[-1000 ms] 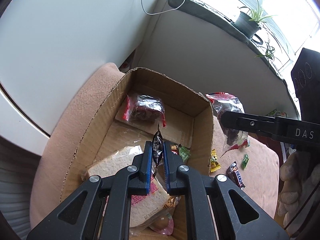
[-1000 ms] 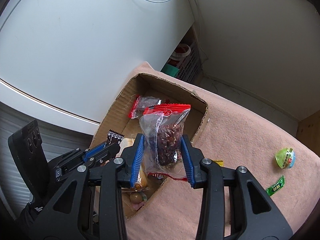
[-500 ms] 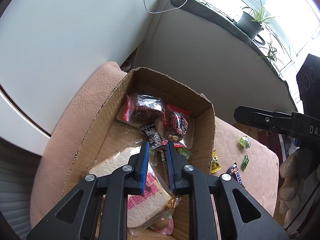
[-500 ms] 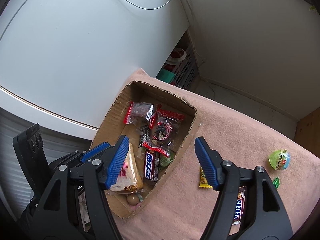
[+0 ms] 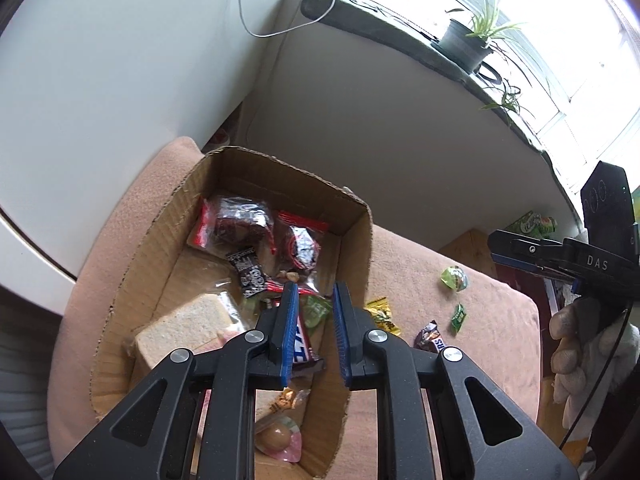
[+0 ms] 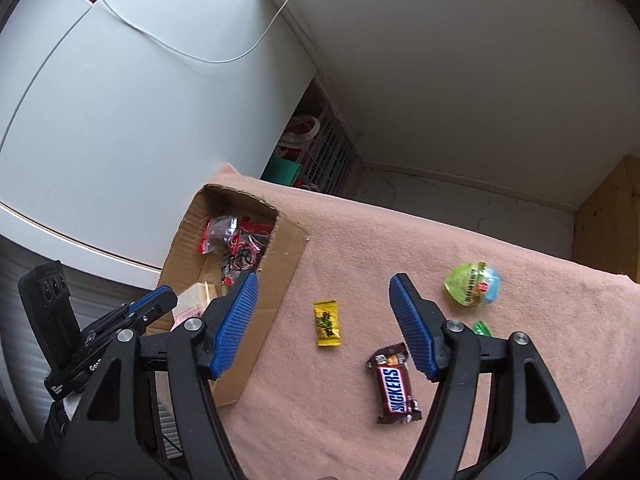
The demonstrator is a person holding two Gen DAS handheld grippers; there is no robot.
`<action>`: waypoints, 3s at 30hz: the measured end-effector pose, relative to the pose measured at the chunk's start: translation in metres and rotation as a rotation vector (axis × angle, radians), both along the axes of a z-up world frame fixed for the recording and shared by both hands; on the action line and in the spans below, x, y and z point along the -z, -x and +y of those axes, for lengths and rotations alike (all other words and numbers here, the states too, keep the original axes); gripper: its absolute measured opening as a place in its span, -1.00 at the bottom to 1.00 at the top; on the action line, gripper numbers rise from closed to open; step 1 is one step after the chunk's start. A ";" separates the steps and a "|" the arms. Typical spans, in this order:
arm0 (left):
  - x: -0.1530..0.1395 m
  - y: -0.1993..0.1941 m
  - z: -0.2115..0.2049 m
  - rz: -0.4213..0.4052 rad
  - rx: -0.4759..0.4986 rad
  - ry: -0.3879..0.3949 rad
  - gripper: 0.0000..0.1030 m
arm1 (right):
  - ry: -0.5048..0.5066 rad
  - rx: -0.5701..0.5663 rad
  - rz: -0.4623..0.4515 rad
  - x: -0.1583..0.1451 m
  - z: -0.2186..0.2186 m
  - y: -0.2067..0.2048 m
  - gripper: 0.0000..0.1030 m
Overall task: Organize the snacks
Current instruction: 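Move both open tools back to the Snickers bar and green candy, then grasp the Snickers bar with the left tool while the right tool grasps the green candy, then carry the Snickers bar and green candy into the box and open both tools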
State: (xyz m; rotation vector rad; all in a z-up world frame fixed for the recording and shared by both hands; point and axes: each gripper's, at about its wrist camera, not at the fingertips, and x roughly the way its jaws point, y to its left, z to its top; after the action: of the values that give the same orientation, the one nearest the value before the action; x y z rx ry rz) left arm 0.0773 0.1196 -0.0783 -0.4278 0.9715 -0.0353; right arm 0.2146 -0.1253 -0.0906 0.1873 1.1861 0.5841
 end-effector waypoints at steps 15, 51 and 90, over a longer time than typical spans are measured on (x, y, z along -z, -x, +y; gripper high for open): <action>0.011 -0.016 -0.102 0.054 0.222 0.069 -0.69 | 0.136 0.164 0.121 0.056 -0.081 0.008 0.38; 0.095 -0.050 -0.213 0.258 0.239 -0.046 -0.31 | 0.290 0.240 0.273 0.128 -0.039 -0.016 -0.33; 0.047 0.021 -0.147 0.124 0.184 0.002 -0.50 | 0.100 0.227 0.132 0.058 -0.092 0.093 -0.50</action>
State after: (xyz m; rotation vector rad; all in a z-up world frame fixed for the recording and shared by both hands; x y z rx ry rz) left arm 0.0560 -0.0276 -0.1250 -0.3441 1.1310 -0.1783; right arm 0.1213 -0.2171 -0.1487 0.2744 1.2984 0.3160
